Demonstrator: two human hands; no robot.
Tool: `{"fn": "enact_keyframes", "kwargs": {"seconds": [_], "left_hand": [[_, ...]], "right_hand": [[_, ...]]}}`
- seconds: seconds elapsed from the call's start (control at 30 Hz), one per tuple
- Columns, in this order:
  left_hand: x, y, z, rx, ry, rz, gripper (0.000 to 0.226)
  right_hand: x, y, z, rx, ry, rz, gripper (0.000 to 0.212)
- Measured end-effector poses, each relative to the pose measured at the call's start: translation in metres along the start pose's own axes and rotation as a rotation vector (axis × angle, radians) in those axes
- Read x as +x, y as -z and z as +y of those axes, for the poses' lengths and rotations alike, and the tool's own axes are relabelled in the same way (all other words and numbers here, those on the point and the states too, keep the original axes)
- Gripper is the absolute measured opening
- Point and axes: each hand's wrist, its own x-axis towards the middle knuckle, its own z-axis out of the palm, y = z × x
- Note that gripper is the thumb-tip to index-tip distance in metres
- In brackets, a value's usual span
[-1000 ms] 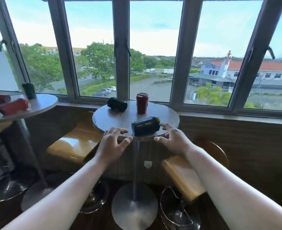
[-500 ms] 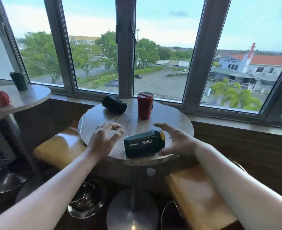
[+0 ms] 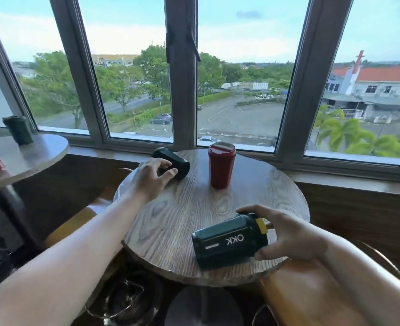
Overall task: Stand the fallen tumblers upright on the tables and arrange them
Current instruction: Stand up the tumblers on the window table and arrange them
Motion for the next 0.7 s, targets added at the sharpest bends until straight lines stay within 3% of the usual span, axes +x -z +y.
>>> {"fn": "enact_keyframes", "kwargs": {"seconds": [0.1,0.3,0.5,0.7], "left_hand": [[0.056,0.004,-0.030,0.043,0.059,-0.019,0.048],[0.135,-0.008,-0.068,0.030,0.359,-0.143,0.081],[0.154,-0.030,-0.079,-0.091,0.420,-0.174,0.064],[0.158,-0.031,-0.083,-0.177,0.469,-0.141,0.071]], "right_hand": [[0.000,-0.001,-0.005,0.019,-0.045,0.013,0.087],[0.001,-0.003,-0.013,0.071,-0.137,0.038,0.092],[0.002,-0.005,-0.017,0.093,-0.174,0.034,0.095],[0.004,-0.004,-0.011,0.169,-0.167,0.047,0.092]]}}
